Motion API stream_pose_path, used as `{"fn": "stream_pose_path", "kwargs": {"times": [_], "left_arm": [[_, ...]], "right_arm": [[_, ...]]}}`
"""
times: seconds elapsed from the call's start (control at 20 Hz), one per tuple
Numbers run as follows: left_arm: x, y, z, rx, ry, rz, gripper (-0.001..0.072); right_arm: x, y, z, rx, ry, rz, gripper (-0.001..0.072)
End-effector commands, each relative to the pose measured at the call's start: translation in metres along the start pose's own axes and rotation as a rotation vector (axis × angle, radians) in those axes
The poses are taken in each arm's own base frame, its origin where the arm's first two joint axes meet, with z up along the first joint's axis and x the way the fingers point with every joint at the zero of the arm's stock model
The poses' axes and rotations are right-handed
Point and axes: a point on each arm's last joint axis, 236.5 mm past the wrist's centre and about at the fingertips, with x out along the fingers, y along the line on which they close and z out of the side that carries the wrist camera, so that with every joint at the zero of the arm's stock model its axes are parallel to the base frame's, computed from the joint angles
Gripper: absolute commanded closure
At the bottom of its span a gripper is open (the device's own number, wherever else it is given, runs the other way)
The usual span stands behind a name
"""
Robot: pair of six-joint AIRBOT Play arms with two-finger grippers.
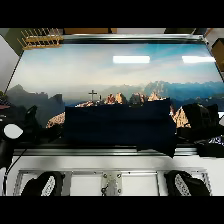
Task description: Fold the clothes and pants, and hang the long-sleeved shirts on hangers.
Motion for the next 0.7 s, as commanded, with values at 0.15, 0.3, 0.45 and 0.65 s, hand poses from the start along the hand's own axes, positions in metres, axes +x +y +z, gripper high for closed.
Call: {"fn": "stream_pose_path", "kwargs": {"times": [0.15, 0.3, 0.45, 0.65], "left_arm": [[0.027, -0.026, 0.075, 0.031, 0.006, 0.004, 0.0701], [0.044, -0.027, 0.1, 0.015, 0.047, 0.013, 0.0701], [0.063, -0.025, 0.115, 0.003, 0.088, 0.023, 0.0701], [0.085, -0.021, 0.129, -0.012, 0.132, 0.033, 0.0701]], "right_arm": [[-0.007, 0.009, 0.104, 0.006, -0.2, 0.032, 0.0696], [0.007, 0.021, 0.143, -0.058, -0.234, 0.028, 0.0696], [0.023, 0.035, 0.182, -0.096, -0.291, 0.026, 0.0696], [0.045, 0.042, 0.21, -0.109, -0.338, 0.022, 0.0696]]}}
